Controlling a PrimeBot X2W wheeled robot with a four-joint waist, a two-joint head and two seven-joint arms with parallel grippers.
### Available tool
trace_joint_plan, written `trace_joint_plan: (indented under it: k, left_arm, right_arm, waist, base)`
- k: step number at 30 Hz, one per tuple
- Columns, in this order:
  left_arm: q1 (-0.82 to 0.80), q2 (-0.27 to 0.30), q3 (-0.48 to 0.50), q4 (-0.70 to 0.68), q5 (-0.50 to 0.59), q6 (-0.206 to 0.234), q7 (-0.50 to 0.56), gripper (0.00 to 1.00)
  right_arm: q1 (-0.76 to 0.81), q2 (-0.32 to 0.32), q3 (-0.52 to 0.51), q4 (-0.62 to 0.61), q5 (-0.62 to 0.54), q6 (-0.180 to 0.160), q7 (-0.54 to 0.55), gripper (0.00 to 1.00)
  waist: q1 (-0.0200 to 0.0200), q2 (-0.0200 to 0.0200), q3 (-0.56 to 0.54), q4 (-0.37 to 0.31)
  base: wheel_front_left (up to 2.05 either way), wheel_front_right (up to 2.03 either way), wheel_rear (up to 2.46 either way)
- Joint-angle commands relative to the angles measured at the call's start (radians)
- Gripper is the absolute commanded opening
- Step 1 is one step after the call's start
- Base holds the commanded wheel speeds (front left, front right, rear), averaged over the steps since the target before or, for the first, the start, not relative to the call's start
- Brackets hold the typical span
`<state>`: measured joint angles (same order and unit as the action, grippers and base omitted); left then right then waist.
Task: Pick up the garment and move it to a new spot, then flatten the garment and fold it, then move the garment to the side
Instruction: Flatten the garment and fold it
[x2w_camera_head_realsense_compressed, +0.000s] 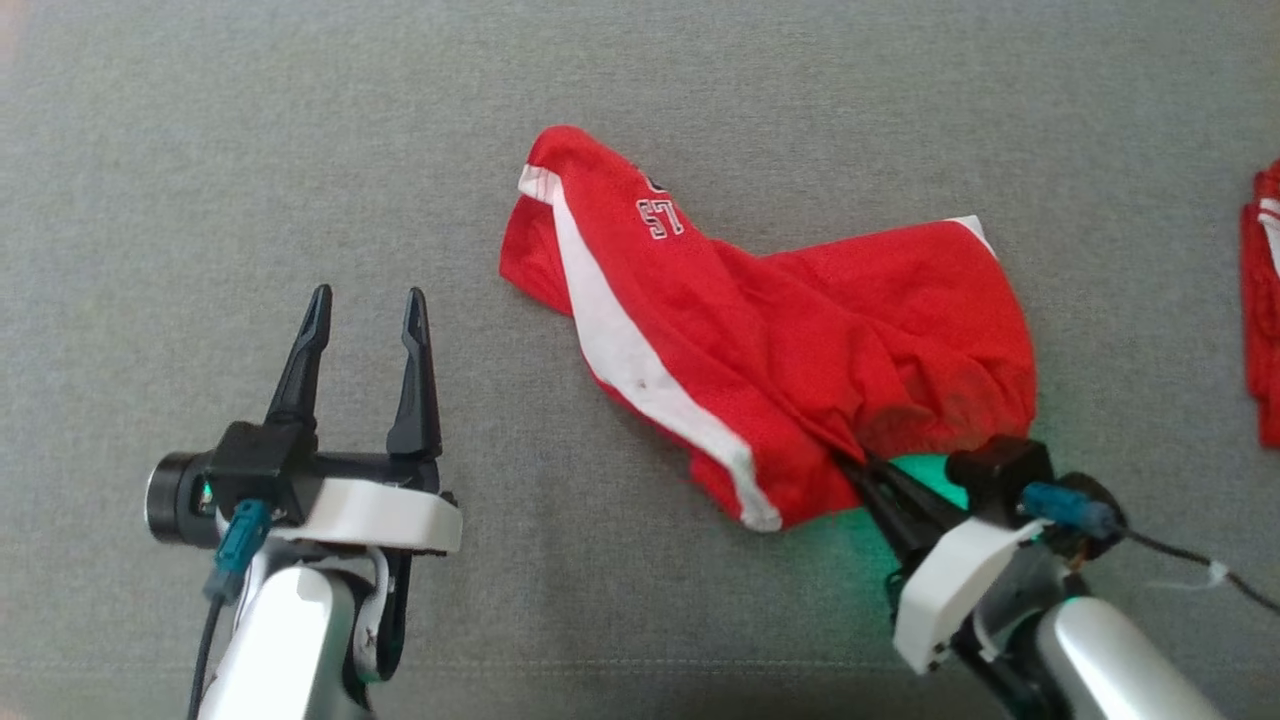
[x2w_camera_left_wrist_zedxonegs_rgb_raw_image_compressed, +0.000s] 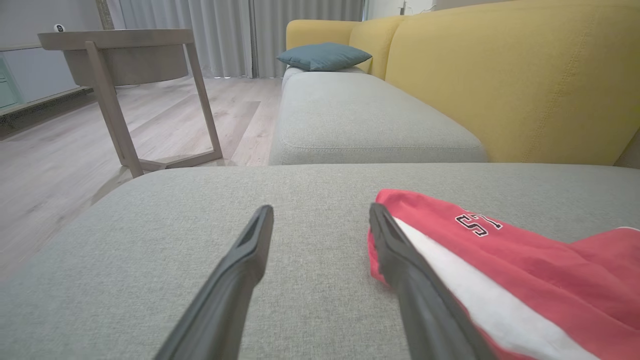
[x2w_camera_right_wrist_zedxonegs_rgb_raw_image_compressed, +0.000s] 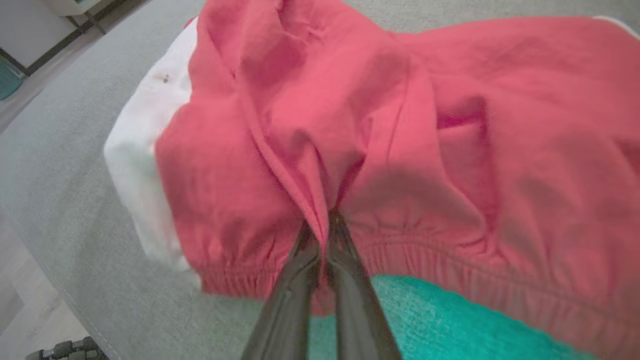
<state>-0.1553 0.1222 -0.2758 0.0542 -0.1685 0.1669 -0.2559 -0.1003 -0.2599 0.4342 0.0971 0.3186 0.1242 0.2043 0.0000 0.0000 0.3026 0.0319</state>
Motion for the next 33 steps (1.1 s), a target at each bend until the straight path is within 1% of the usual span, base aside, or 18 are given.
trace_joint_plan:
  k: [1, 2, 3, 4, 7, 8, 9, 12, 16, 18, 20, 23, 24, 25, 26, 29, 33]
  left_arm:
    - [-0.034, 0.007, 0.035, -0.031, 0.013, -0.003, -0.006, 1.0]
    - [-0.034, 0.005, 0.036, -0.031, 0.014, -0.004, -0.006, 1.0]
    - [-0.034, -0.001, 0.038, -0.032, 0.015, -0.005, -0.006, 1.0]
    - [-0.034, -0.001, 0.038, -0.032, 0.015, -0.005, -0.006, 1.0]
    - [-0.034, -0.009, 0.04, -0.031, 0.017, -0.009, -0.006, 1.0]
    - [-0.035, -0.012, 0.039, -0.03, 0.018, -0.01, -0.006, 1.0]
    - [-0.039, -0.018, 0.038, -0.029, 0.019, -0.015, -0.006, 1.0]
    - [-0.049, -0.026, 0.037, -0.026, 0.021, -0.022, -0.006, 1.0]
    - [-0.063, -0.037, 0.033, -0.02, 0.025, -0.031, -0.006, 1.0]
    - [-0.069, -0.042, 0.031, -0.017, 0.026, -0.036, -0.006, 1.0]
    - [-0.075, -0.046, 0.03, -0.014, 0.026, -0.039, -0.006, 1.0]
    - [-0.078, -0.053, 0.027, -0.008, 0.027, -0.044, -0.006, 1.0]
    - [-0.079, -0.054, 0.026, -0.007, 0.028, -0.045, -0.006, 1.0]
    - [-0.079, -0.056, 0.025, -0.005, 0.028, -0.047, -0.006, 1.0]
    - [-0.079, -0.057, 0.024, -0.003, 0.029, -0.049, -0.006, 1.0]
    - [-0.075, -0.059, 0.026, 0.002, 0.031, -0.053, -0.006, 1.0]
    - [-0.06, -0.058, 0.034, 0.013, 0.034, -0.059, -0.006, 1.0]
  right_arm:
    - [-0.022, -0.023, 0.015, -0.029, 0.004, 0.007, 0.006, 0.0]
    - [-0.031, -0.037, 0.012, -0.032, 0.005, 0.007, 0.003, 0.0]
    - [-0.049, -0.074, 0.005, -0.038, 0.005, 0.007, 0.003, 0.0]
    - [-0.049, -0.074, 0.005, -0.038, 0.005, 0.007, 0.003, 0.0]
    - [-0.09, -0.149, 0.008, -0.045, 0.005, 0.007, 0.013, 0.0]
    - [-0.109, -0.179, 0.014, -0.047, 0.009, 0.007, 0.016, 0.0]
    - [-0.151, -0.242, 0.03, -0.048, 0.017, 0.007, 0.03, 0.0]
    - [-0.23, -0.339, 0.063, -0.045, 0.036, 0.007, 0.042, 0.0]
    - [-0.356, -0.448, 0.151, -0.024, 0.065, 0.007, 0.025, 0.0]
    - [-0.42, -0.482, 0.203, 0.006, 0.079, 0.007, 0.008, 0.0]
    - [-0.476, -0.499, 0.252, 0.052, 0.099, 0.007, -0.017, 0.0]
    - [-0.533, -0.496, 0.317, 0.132, 0.136, 0.007, -0.068, 0.0]
    - [-0.544, -0.489, 0.328, 0.159, 0.153, 0.007, -0.091, 0.1]
    - [-0.552, -0.484, 0.338, 0.189, 0.164, 0.007, -0.106, 0.8]
    - [-0.556, -0.473, 0.341, 0.214, 0.178, 0.007, -0.125, 1.0]
    - [-0.54, -0.437, 0.314, 0.285, 0.216, 0.007, -0.177, 1.0]
    - [-0.472, -0.377, 0.205, 0.334, 0.253, 0.007, -0.264, 1.0]
  waist:
    - [0.0, 0.0, 0.001, 0.004]
    - [0.0, 0.0, 0.002, 0.007]
    - [0.0, 0.0, 0.002, 0.011]
    - [0.0, 0.0, 0.002, 0.011]
    - [0.0, 0.0, 0.005, 0.017]
    - [0.0, 0.0, 0.007, 0.02]
    - [0.0, 0.0, 0.011, 0.027]
    - [0.0, 0.0, 0.022, 0.039]
    - [0.0, 0.0, 0.036, 0.058]
    - [0.0, 0.0, 0.043, 0.067]
    - [0.0, 0.0, 0.048, 0.074]
    - [0.0, 0.0, 0.05, 0.078]
    - [0.0, 0.0, 0.05, 0.077]
    - [0.0, 0.0, 0.049, 0.076]
    - [0.0, 0.0, 0.047, 0.074]
    - [0.0, 0.0, 0.035, 0.063]
    - [0.0, 0.0, 0.012, 0.041]
  base:
    - [0.0, 0.0, 0.0]
    - [0.0, 0.0, 0.0]
    - [0.0, 0.0, 0.0]
    - [0.0, 0.0, 0.0]
    - [0.0, 0.0, 0.0]
    - [0.0, 0.0, 0.0]
    - [0.0, 0.0, 0.0]
    - [0.0, 0.0, 0.0]
    - [0.0, 0.0, 0.0]
    - [0.0, 0.0, 0.0]
    - [0.0, 0.0, 0.0]
    - [0.0, 0.0, 0.0]
    - [0.0, 0.0, 0.0]
    - [0.0, 0.0, 0.0]
    - [0.0, 0.0, 0.0]
    - [0.0, 0.0, 0.0]
    - [0.0, 0.0, 0.0]
